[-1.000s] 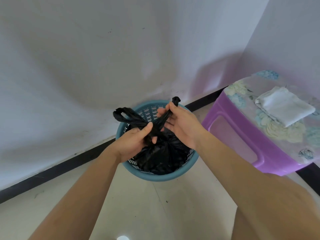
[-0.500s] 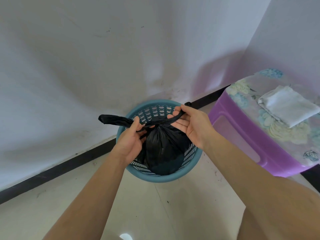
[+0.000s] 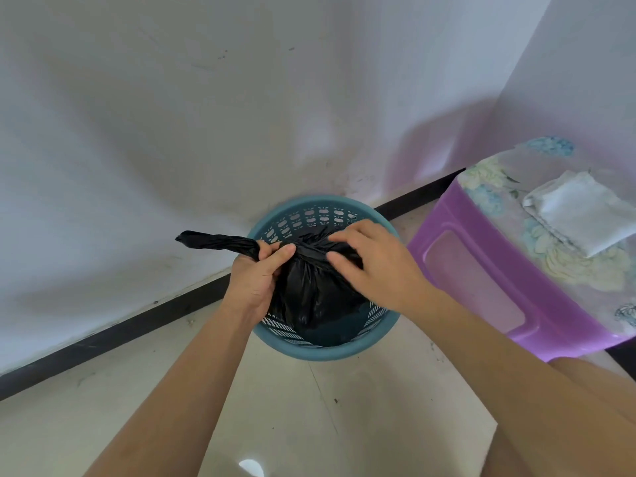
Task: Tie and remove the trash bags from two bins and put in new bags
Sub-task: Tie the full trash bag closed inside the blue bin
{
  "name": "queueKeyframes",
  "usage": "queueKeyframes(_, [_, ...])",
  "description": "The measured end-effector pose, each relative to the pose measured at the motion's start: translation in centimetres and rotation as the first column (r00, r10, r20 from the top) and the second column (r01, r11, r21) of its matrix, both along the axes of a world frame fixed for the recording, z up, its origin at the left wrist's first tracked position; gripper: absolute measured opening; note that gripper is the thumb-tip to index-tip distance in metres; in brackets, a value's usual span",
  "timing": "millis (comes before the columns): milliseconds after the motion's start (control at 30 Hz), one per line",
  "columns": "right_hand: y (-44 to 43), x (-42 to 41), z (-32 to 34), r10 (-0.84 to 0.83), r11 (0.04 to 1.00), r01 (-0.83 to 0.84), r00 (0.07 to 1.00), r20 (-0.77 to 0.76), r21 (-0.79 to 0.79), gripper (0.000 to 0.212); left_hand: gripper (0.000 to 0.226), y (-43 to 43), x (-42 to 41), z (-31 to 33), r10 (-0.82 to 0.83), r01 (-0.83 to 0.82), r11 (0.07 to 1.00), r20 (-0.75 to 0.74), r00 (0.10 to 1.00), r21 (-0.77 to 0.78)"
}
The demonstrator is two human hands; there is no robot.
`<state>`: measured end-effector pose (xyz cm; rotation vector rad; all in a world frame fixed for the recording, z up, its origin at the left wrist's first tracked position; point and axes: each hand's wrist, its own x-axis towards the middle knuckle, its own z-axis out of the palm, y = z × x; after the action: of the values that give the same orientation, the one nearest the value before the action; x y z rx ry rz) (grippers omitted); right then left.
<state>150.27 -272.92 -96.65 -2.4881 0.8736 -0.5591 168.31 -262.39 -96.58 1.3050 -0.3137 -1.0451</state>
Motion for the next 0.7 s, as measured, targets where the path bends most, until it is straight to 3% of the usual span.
queueKeyframes(67, [0.9,0.7,0.0,0.045,0.999,-0.046,0.997,-0.062,-0.013,0.048,0.052,0.1,-0.3,0.0,-0.017,0.017,1.0,0.026,1.0,-0.002])
queueKeyframes(167, [1.7,1.5,-1.2,0.018,0.993,-0.033,0.99,-0.137,-0.109,0.031,0.052,0.2,-0.8,0.0,-0.029,0.029,1.0,0.03,0.999,-0.002])
queueKeyframes(200, [1.7,1.7,-1.2,-0.01,1.0,0.006,0.989,-0.151,-0.025,0.03,0.052,0.2,-0.9,0.0,-0.04,0.04,0.999,0.021,0.999,-0.001])
queueKeyframes(233, [1.6,1.9,-0.7,-0.03,0.977,0.058,0.99,-0.139,0.206,0.032,0.051,0.2,-1.0,0.0,-0.047,0.047,0.999,0.009,0.999,0.002])
queueKeyframes(267, [1.4,2.1,0.1,-0.065,0.83,0.109,0.993,-0.099,0.547,0.034,0.051,0.2,-1.1,0.1,-0.053,0.053,0.999,-0.006,0.999,0.005])
queueKeyframes(300, [1.2,2.2,1.0,-0.096,0.539,0.141,0.99,-0.106,0.83,0.035,0.051,0.2,-1.2,0.1,-0.054,0.054,0.999,-0.023,0.998,0.001])
queueKeyframes(333, [1.0,2.2,1.6,-0.081,0.25,0.149,0.988,-0.132,0.957,0.034,0.051,0.2,-1.1,0.1,-0.056,0.056,0.998,-0.036,0.998,-0.005])
queueKeyframes(367, [0.6,2.1,1.8,-0.062,0.085,0.148,0.988,-0.143,0.985,0.033,0.05,0.2,-1.1,0.1,-0.061,0.061,0.998,-0.042,0.997,-0.012])
queueKeyframes(433, [0.2,1.9,1.6,-0.034,0.018,0.161,0.986,-0.161,0.987,0.032,0.05,0.3,-0.9,0.3,-0.09,0.089,0.996,-0.039,0.995,-0.026])
queueKeyframes(500, [0.1,1.8,1.4,-0.006,0.052,0.201,0.98,-0.201,0.978,0.032,0.051,0.5,-0.7,0.4,-0.127,0.127,0.992,0.027,0.992,-0.017])
queueKeyframes(533, [0.2,1.7,1.3,0.021,0.153,0.226,0.972,-0.232,0.962,0.034,0.051,0.5,-0.6,0.6,-0.142,0.141,0.99,0.111,0.984,0.013])
queueKeyframes(600, [0.1,1.4,0.4,0.053,0.565,0.231,0.948,-0.315,0.792,0.044,0.05,0.7,0.0,1.2,-0.183,0.149,0.982,0.368,0.912,0.12])
queueKeyframes(633, [-0.1,1.2,-0.4,0.006,0.765,0.217,0.939,-0.343,0.607,0.048,0.048,0.8,0.3,1.5,-0.214,0.147,0.974,0.486,0.847,0.173])
queueKeyframes(667, [-0.5,1.0,-1.2,-0.067,0.897,0.198,0.945,-0.321,0.396,0.048,0.047,0.9,0.6,1.7,-0.245,0.149,0.966,0.57,0.784,0.209])
queueKeyframes(700, [-1.0,0.8,-1.7,-0.117,0.957,0.174,0.963,-0.241,0.231,0.041,0.046,1.0,0.7,2.0,-0.278,0.162,0.958,0.632,0.723,0.236])
